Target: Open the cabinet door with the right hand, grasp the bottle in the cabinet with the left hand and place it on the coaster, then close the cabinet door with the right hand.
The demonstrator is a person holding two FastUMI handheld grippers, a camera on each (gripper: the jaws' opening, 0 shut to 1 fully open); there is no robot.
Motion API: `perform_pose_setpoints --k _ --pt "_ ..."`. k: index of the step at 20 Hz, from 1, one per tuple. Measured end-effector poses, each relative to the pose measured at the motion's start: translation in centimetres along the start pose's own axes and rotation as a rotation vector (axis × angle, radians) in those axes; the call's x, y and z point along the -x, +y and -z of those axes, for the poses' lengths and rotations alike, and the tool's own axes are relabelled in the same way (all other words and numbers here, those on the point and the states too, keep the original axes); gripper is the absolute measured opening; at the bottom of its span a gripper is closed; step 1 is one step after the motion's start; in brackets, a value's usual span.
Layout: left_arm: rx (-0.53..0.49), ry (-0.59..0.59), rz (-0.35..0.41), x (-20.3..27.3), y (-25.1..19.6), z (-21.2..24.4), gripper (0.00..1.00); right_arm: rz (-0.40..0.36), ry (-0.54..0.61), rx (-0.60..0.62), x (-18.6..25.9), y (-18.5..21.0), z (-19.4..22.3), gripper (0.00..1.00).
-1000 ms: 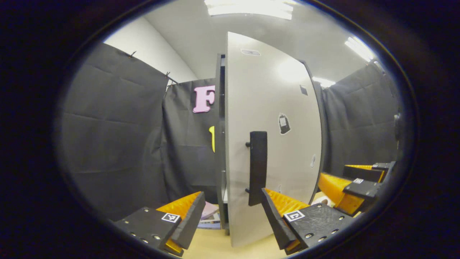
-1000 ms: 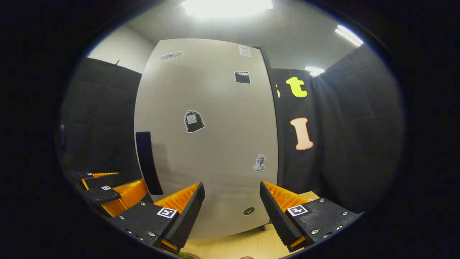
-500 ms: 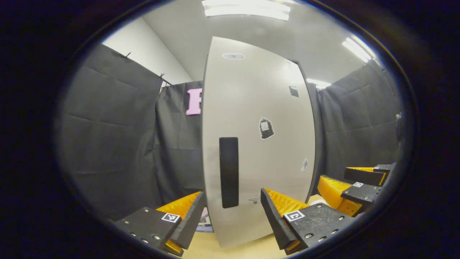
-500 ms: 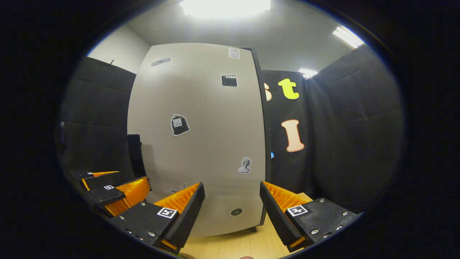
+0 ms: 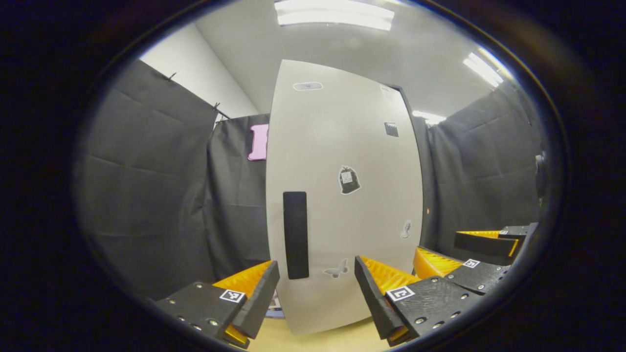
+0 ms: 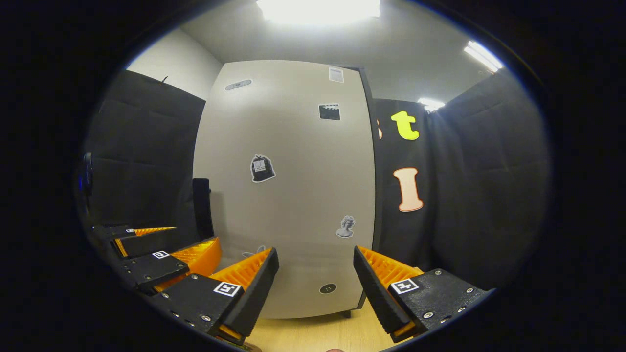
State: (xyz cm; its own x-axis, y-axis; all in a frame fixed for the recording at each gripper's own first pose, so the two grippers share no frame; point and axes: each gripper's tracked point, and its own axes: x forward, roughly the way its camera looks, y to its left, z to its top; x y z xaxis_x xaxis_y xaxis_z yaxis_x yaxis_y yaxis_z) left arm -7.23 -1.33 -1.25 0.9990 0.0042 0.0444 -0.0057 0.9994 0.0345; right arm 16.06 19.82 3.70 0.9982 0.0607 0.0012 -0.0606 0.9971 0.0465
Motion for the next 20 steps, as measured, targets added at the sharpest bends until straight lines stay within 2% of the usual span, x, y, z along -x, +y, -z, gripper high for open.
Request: perform_pose_setpoints --k 1,5,6,8,9,12,13,14,15,16,17,18,20 --pt "-0.007 -0.004 -0.004 -0.1 0.1 -0.2 0.88 0.0 0.004 0.0 -0.1 0.0 0.1 0.95" --pt "-0.013 -0.025 -0.001 -0.4 0.1 -0.7 0.89 0.028 -0.009 0.013 -0.5 -0.6 -0.5 0.95" --pt "-0.013 -0.034 -0.004 -0.4 0.2 -0.9 0.84 0.029 -0.014 0.007 -0.7 -0.6 -0.6 0.95" --pt "-0.017 -0.045 -0.012 -0.5 0.5 -1.3 0.84 0.026 -0.029 -0.011 -0.8 -0.6 -1.0 0.95" --pt "-0.015 -0.047 -0.01 -0.6 0.3 -1.3 0.88 0.02 -0.037 -0.015 -0.7 -0.5 -1.3 0.95" --pt "-0.011 -0.048 -0.016 -0.7 0.3 -1.3 0.88 0.023 -0.05 0.006 -0.7 -0.5 -1.8 0.95" --pt "-0.006 -0.049 -0.016 -0.9 0.3 -1.2 0.88 0.028 -0.051 0.011 -0.8 -0.7 -1.8 0.92" --pt "0.005 -0.05 -0.017 -0.9 0.3 -1.2 0.88 0.029 -0.053 0.008 -0.8 -0.6 -1.8 0.95" --pt "0.018 -0.052 -0.015 -0.9 0.2 -1.3 0.93 0.021 -0.056 0.001 -0.7 -0.4 -1.9 0.95" --pt "0.024 -0.054 -0.016 -0.8 0.2 -1.4 0.88 0.018 -0.055 -0.004 -0.8 -0.4 -1.9 0.92" --pt "0.022 -0.054 -0.017 -0.8 0.2 -1.4 0.93 0.021 -0.054 -0.003 -0.7 -0.5 -1.9 0.95" --pt "0.018 -0.052 -0.018 -0.7 0.1 -1.3 0.93 0.023 -0.052 0.002 -0.7 -0.7 -1.8 0.92" --pt "0.017 -0.047 -0.017 -0.7 -0.2 -1.1 0.92 0.029 -0.047 0.005 -0.6 -1.1 -1.7 0.95"
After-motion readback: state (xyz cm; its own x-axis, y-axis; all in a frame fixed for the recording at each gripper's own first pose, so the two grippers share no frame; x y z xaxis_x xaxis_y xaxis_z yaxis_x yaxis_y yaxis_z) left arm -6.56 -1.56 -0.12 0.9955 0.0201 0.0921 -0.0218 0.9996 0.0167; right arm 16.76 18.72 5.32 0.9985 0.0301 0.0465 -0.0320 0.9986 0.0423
